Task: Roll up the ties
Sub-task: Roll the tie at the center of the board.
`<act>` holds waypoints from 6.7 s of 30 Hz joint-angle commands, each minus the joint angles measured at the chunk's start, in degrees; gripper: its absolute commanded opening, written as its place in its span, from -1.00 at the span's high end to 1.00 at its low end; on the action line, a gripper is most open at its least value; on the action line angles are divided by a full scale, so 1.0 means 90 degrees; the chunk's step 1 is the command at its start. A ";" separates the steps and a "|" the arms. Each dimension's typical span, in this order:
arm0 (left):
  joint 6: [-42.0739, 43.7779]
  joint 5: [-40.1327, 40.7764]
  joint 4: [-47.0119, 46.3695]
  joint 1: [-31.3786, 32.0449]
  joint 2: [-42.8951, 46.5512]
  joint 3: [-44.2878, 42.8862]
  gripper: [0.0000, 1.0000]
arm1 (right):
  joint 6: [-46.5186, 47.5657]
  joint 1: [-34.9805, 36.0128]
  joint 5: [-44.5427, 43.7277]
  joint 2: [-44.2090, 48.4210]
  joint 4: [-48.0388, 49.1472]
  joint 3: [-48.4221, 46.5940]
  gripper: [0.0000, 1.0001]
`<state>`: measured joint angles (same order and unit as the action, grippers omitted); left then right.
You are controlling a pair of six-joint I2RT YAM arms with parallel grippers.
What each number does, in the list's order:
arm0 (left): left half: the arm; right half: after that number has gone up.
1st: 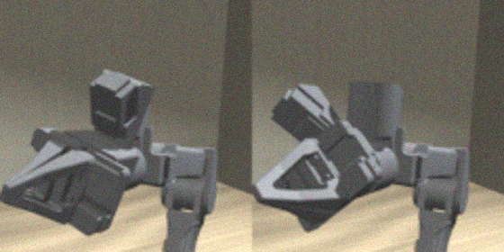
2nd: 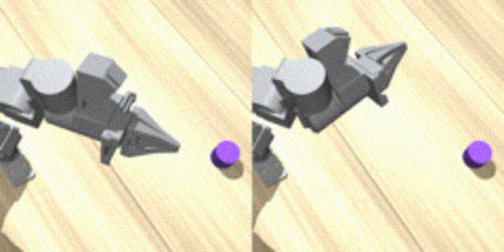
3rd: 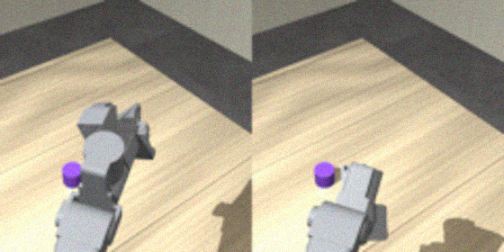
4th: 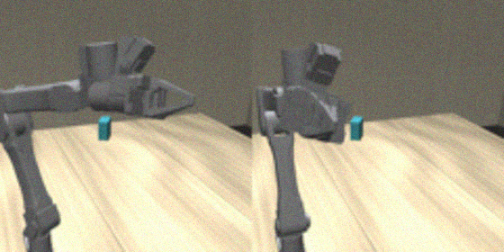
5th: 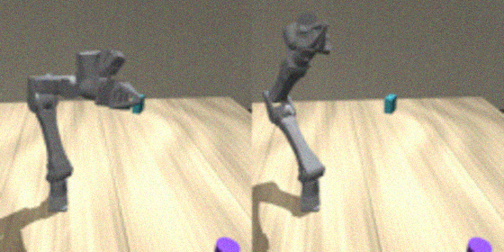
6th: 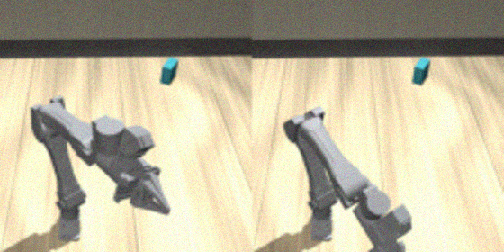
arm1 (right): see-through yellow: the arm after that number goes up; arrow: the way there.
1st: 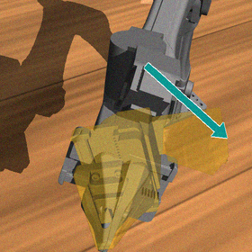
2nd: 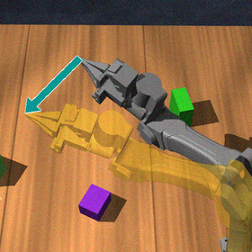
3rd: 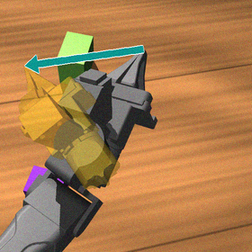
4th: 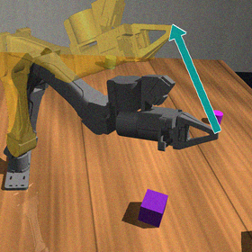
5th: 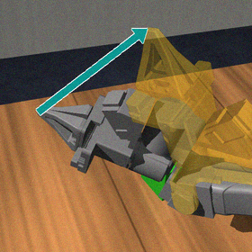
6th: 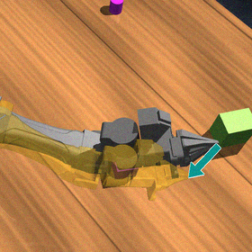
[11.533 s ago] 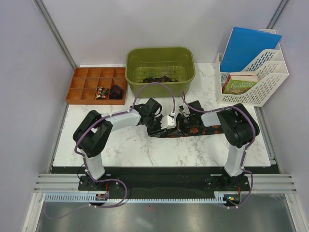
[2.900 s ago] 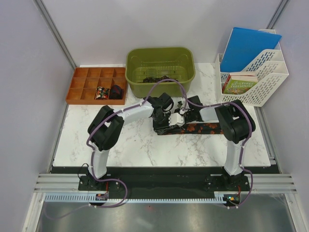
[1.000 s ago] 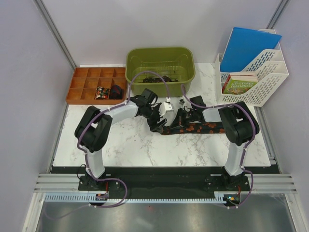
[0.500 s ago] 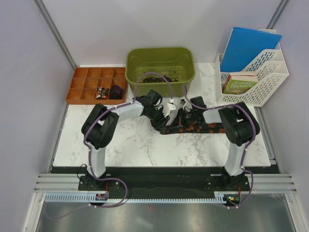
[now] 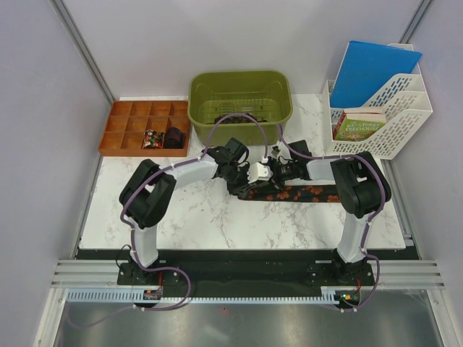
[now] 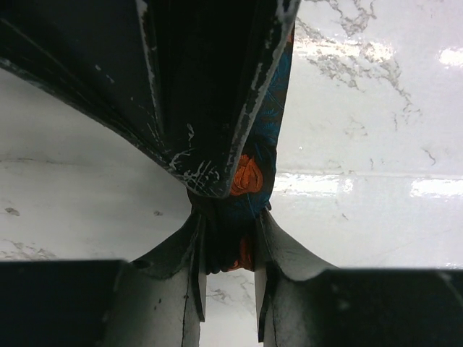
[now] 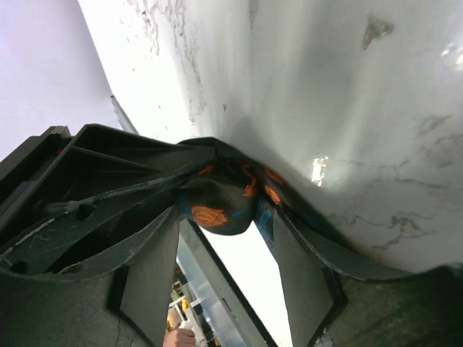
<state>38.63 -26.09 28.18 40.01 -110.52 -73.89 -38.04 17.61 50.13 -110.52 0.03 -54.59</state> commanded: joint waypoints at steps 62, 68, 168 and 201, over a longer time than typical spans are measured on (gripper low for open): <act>0.1225 -0.1233 -0.1618 -0.0510 0.0640 0.0915 -0.85 | -0.0470 -0.0081 -0.0316 -0.1089 0.0465 0.0167 1.00; 0.1391 -0.0608 -0.0926 -0.0159 0.0269 0.0418 -0.14 | -0.0461 -0.0071 -0.0228 -0.1070 0.0504 0.0108 1.00; 0.0131 -0.0363 0.1048 -0.0412 -0.0182 -0.0609 0.12 | -0.1253 0.0495 -0.0140 -0.1031 0.0974 0.0108 1.00; -0.0191 -0.1184 -0.0085 -0.0305 0.0112 0.0026 0.09 | -0.0597 0.0319 -0.0560 -0.0826 0.0972 0.0372 1.00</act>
<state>40.07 -34.70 28.14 36.27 -108.31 -71.53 -45.84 20.27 52.51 -117.16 10.20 -53.34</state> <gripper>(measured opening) 0.529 0.004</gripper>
